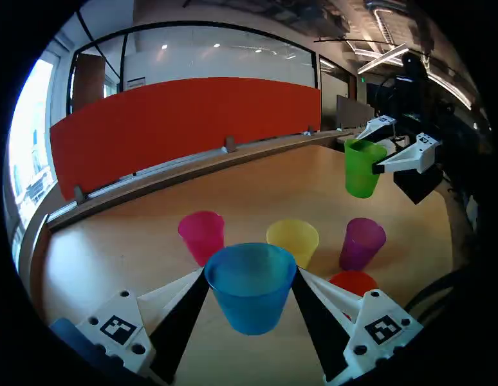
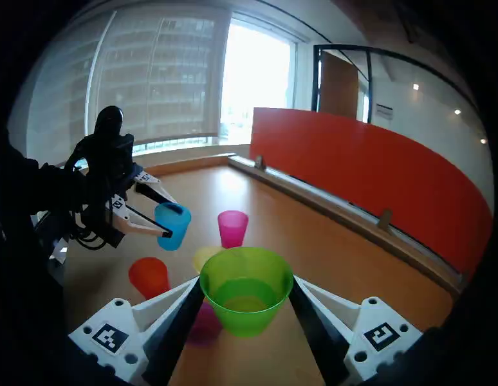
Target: Pour water
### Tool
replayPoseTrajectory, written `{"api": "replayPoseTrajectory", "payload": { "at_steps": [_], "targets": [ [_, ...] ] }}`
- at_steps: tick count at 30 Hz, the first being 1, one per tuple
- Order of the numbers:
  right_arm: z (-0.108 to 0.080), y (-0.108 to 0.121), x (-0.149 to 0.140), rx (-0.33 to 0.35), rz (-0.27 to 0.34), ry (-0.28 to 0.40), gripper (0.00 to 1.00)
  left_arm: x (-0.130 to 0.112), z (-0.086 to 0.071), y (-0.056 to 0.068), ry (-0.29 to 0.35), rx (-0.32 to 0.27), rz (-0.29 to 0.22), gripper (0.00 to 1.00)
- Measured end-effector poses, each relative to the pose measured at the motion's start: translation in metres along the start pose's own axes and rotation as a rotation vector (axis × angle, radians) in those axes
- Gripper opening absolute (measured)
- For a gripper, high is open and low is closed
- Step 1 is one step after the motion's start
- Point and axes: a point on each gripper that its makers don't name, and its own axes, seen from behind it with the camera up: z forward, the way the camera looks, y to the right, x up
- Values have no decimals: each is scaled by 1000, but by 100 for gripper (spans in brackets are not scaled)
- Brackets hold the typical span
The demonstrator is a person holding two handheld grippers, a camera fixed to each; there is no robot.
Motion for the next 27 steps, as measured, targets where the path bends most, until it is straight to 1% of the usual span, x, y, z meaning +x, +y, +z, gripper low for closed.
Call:
{"api": "replayPoseTrajectory", "payload": {
  "at_steps": [9,18,27],
  "targets": [
    [1,7,-22,-6,17,-39,92,-14,3,1,-35,-3,7,87],
    [6,12,-38,-8,30,-69,92,-22,7,-3,-68,-2,15,87],
    [13,14,-50,-1,34,-97,92,-29,11,-2,-97,-14,21,87]
  ]
}}
